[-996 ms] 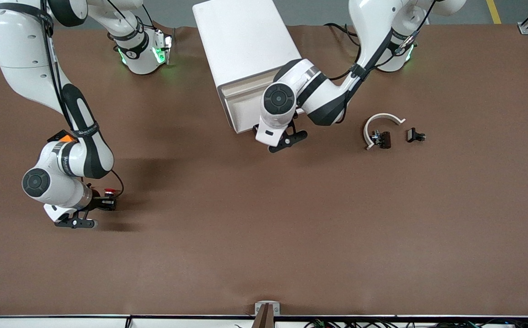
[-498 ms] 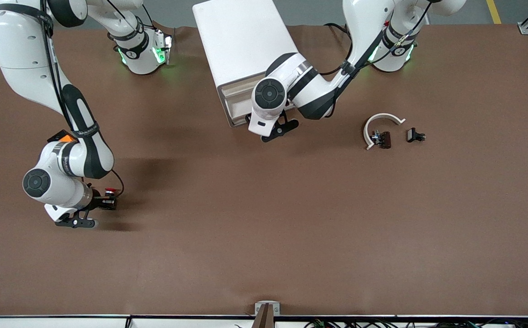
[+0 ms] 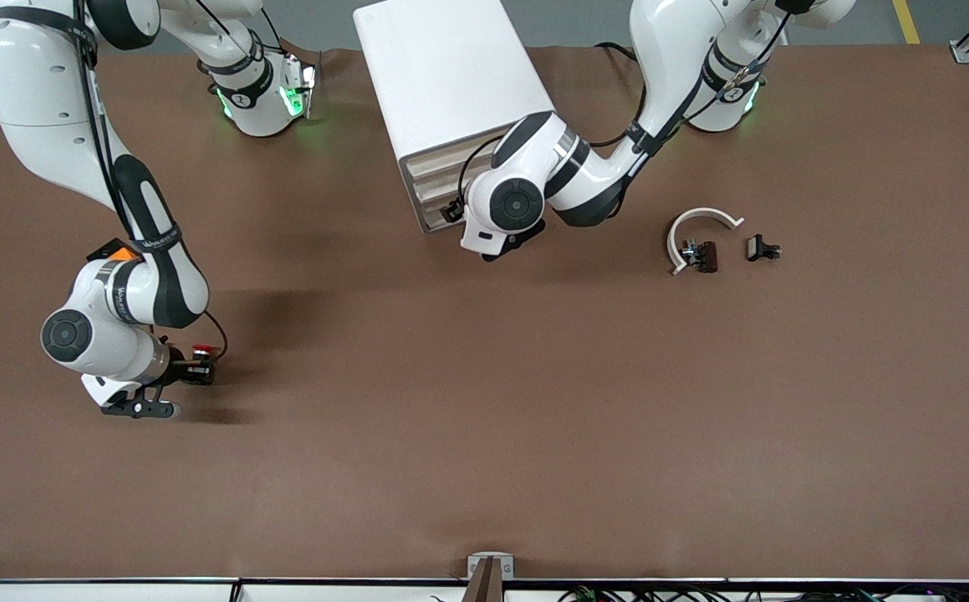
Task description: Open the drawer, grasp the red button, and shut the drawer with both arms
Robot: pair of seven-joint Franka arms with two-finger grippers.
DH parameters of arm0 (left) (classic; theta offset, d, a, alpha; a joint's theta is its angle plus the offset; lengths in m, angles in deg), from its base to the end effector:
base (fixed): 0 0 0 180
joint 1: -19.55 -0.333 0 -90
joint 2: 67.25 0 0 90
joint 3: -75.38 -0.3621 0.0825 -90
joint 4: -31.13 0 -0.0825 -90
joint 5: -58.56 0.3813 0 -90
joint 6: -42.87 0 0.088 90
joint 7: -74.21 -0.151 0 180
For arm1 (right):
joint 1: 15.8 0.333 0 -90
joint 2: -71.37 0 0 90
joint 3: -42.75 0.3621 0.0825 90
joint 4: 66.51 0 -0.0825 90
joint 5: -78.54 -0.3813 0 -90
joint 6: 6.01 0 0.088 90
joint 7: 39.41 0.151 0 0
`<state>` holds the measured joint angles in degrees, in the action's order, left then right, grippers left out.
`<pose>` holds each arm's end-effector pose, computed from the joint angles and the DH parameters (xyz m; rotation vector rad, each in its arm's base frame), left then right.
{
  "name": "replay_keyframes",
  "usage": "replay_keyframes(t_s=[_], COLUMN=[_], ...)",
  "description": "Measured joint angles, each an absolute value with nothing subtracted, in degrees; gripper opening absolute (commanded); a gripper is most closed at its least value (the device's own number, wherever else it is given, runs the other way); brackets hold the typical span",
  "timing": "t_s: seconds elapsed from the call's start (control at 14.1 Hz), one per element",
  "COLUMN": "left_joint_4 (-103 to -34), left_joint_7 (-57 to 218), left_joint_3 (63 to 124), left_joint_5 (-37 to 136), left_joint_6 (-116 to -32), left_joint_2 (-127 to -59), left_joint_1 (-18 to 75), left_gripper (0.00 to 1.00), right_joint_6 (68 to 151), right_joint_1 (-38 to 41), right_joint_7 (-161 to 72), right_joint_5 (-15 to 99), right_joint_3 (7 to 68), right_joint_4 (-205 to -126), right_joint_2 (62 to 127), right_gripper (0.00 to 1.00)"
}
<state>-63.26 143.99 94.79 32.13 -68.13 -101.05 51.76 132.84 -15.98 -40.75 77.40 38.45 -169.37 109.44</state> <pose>0.3990 -0.5403 0.2837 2.8050 0.8326 -0.9922 0.6736 -0.0489 0.1701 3.1080 -0.0853 -0.0559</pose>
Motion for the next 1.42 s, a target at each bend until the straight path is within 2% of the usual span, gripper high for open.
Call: replay_keyframes(t_s=[0.5,0.57,0.64,0.71,1.14,1.42], left_joint_4=[-63.1,-63.1,-63.1,-63.1,-63.0,-59.5], left_joint_7=[143.7,143.6,143.6,143.6,143.6,142.9], left_joint_3=[94.8,94.8,94.8,94.8,94.8,94.6], left_joint_5=[25.5,24.6,24.0,23.7,23.5,33.2], left_joint_6=[-65.5,-65.2,-65.0,-64.7,-64.2,-64.4], left_joint_2=[-103.4,-103.7,-103.9,-104.0,-104.4,-104.4], left_joint_1=[49.8,49.7,49.6,49.7,49.6,47.2], left_gripper=[1.00,1.00,1.00,1.00,1.00,1.00], right_joint_6=[131.9,131.9,131.9,131.9,130.3,120.6], right_joint_1=[-16.1,-16.1,-16.1,-16.1,-16.3,-16.2], right_joint_7=[-40.7,-40.7,-40.7,-40.7,-40.7,-40.6], right_joint_5=[77.4,77.4,77.4,77.4,77.4,77.4], right_joint_3=[38.5,38.5,38.5,38.5,38.6,39.2], right_joint_4=[-169.5,-169.5,-169.5,-169.5,-169.1,-163.9], right_joint_2=[109.2,109.2,109.2,109.2,109.1,108.0], right_gripper=[0.00,0.14,0.70,1.00,1.00,1.00])
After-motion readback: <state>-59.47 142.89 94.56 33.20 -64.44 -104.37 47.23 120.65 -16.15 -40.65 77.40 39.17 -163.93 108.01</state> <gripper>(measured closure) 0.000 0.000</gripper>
